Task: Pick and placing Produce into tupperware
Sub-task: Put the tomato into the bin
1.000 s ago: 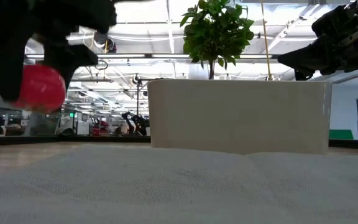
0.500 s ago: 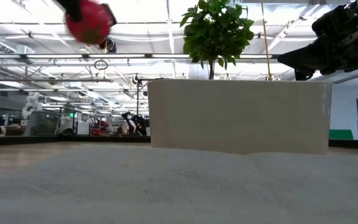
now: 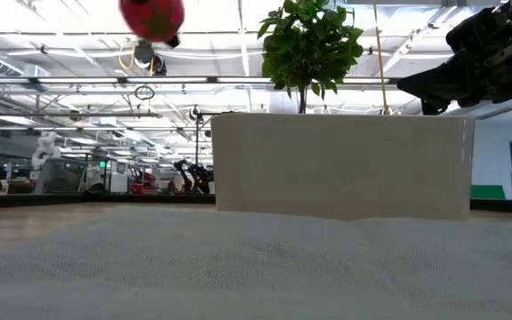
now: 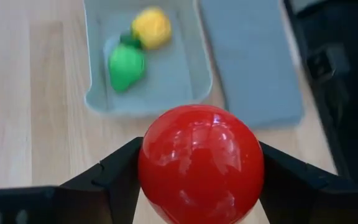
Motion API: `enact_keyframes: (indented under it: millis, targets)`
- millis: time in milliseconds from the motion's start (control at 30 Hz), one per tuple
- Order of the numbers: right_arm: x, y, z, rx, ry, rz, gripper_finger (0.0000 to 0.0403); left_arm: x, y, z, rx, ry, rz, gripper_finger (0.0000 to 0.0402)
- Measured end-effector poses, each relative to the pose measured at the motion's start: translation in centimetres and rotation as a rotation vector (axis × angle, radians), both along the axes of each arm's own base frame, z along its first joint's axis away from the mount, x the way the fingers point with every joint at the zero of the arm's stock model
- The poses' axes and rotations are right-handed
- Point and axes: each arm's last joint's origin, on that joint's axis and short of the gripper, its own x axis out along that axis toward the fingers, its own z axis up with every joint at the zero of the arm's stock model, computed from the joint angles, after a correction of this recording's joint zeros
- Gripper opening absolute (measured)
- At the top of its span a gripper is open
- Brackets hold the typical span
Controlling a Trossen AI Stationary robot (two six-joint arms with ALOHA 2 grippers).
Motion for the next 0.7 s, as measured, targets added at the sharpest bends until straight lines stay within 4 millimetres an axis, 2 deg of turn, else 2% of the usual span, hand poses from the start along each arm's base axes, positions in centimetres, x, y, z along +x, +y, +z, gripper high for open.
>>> enact_keyframes:
  millis: [200, 400, 567, 700]
  targets:
    - [0.0, 0.0, 0.0, -0.003, -0.001, 0.0, 0.0, 1.5, 0.6, 1.1, -0.059, -0.164, 0.044, 0.026]
    - [0.0, 0.0, 0.0, -0.003, -0.001, 0.0, 0.0, 2.6, 1.6, 1.4, -0.037, -0.257, 0.034, 0.026]
    - [0.0, 0.0, 0.0, -0.003, -0.002, 0.0, 0.0, 4.2, 2.4, 0.5, -0.005, -0.27, 0.018, 0.0251]
    - [0.0, 0.0, 0.0, -0.009, -0.004, 0.0, 0.0, 6.1, 2.8, -0.2, 0.029, -0.243, -0.019, 0.0259]
